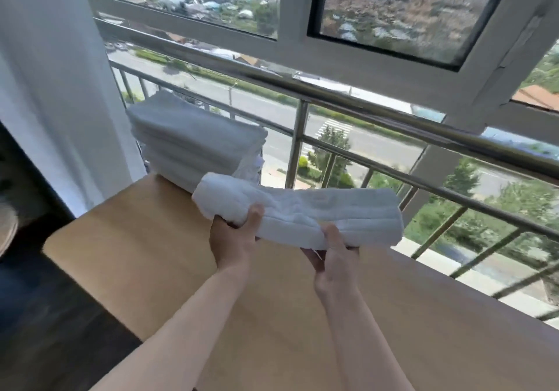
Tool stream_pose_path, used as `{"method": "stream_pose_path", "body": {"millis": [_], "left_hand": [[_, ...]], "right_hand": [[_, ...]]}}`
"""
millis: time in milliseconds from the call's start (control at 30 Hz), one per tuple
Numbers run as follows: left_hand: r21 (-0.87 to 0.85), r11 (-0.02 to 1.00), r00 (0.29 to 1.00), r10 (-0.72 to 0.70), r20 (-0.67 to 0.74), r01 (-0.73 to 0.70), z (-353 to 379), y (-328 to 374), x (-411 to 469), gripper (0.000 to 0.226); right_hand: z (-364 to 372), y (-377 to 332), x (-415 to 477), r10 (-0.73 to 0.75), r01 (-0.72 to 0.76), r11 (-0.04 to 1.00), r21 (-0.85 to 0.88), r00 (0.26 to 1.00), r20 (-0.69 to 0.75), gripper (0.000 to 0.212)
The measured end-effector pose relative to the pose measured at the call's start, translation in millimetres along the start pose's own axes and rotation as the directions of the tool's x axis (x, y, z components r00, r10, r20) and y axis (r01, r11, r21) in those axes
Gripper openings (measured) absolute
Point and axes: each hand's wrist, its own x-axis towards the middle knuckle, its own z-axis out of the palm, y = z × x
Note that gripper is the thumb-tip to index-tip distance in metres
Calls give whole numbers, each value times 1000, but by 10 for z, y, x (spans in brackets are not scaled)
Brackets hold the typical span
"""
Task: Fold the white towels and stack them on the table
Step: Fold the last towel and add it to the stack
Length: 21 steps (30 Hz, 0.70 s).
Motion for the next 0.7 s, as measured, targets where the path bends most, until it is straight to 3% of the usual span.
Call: {"method": "stream_pose_path", "body": {"millis": [167,300,433,533,700], "left_hand": [[62,988,990,139,28,-140,-55,446,764,28],[94,967,968,229,98,-238,-95,738,1468,13],[133,959,964,234,124,-250,-183,953,2125,38],[166,951,964,250,94,-262,-267,1089,2520,56],[94,955,954,269,130,-282,-464,1329,3112,48]], "right_hand": [[791,140,269,-44,40,995,87,998,39,50],[1386,257,578,-68,60,989,132,996,57,45],[1961,379,825,-64,55,989,140,996,58,32],[2352,494,938,-36,35,990,137,999,7,39],[2942,716,1069,-28,28,986,162,1000,-1,38]]}}
